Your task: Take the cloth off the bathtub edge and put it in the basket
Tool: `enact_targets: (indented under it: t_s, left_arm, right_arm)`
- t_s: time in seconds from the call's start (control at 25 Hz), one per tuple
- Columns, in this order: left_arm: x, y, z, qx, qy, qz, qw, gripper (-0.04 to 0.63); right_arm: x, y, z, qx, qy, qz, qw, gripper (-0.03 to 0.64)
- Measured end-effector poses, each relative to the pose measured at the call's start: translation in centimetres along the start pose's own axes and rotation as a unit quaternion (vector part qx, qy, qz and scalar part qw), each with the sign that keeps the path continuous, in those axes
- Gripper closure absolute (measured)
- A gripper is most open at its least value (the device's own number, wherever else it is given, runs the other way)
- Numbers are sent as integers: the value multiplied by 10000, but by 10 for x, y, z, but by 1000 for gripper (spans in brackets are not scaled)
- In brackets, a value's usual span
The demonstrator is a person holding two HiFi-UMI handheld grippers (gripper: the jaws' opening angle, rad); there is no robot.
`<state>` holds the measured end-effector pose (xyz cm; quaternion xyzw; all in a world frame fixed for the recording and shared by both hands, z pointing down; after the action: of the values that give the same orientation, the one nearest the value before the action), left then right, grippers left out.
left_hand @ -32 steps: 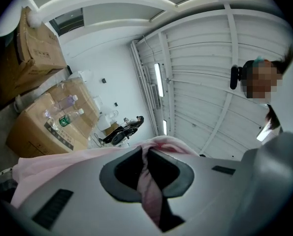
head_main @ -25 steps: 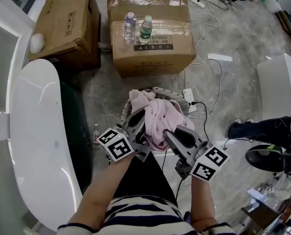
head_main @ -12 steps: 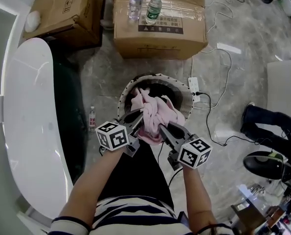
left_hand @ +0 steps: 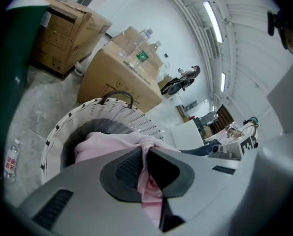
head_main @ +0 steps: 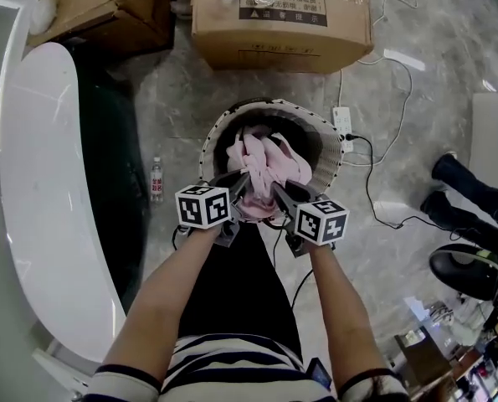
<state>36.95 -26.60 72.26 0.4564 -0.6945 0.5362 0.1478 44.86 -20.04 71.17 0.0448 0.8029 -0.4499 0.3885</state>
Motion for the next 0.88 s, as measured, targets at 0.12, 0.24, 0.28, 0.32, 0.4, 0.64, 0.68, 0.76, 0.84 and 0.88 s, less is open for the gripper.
enact_targets:
  t_s: [0.12,0.24,0.28,0.32,0.4,0.64,0.68,0.76,0.84,0.88]
  left_arm:
    - [17,-11,-14,450,-34,218,9987,555]
    - [29,-20,-24,848,89,386,9956,555]
    - [29,-23,-26,934,104,401,9948,555]
    - [29,-24,-28,1014,90,389,9940,555]
    - [29,-26,-33,1196,-2,359,9922,555]
    - [39,-26,-39,1584,-439,662,9842,554]
    - [40,-25,-41,1672,-640,700,9813,554]
    - [40,-26,-44,1880,-1084,763,9732,554]
    - [40,-25,-45,1952,-1401,923,9663,552]
    - [41,-25,-43,1924,-1509,1021,9643,552]
  right_arm:
    - [-22,-18,-7,189,-44,-290,9994,525]
    - [-42,-29,-7,270,-114,-563,9980,525]
    - [-47,-32,-7,272,-130,-636,9975,525]
    - [-52,-34,-7,266,-150,-714,9970,525]
    - [-62,-37,-4,213,-241,-916,9953,525]
    - [-89,-33,13,-39,-270,-1562,9873,520]
    - [-90,-33,14,-29,-180,-1623,9866,517]
    - [-93,-32,15,9,62,-1762,9843,515]
    - [-93,-29,15,-2,267,-1862,9822,515]
    - [-91,-28,16,-34,316,-1864,9820,514]
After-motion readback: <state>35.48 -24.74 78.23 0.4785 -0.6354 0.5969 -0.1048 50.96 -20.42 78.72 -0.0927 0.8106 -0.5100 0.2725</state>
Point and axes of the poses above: the fingertips, and each gripper's own axes: y backward along the fingers, x to its left, z out of its top, the point moved 2 cm from there along y, backward along the fingers, and after that the axes turned 6 degrees about -y, right-handed, at the moved point
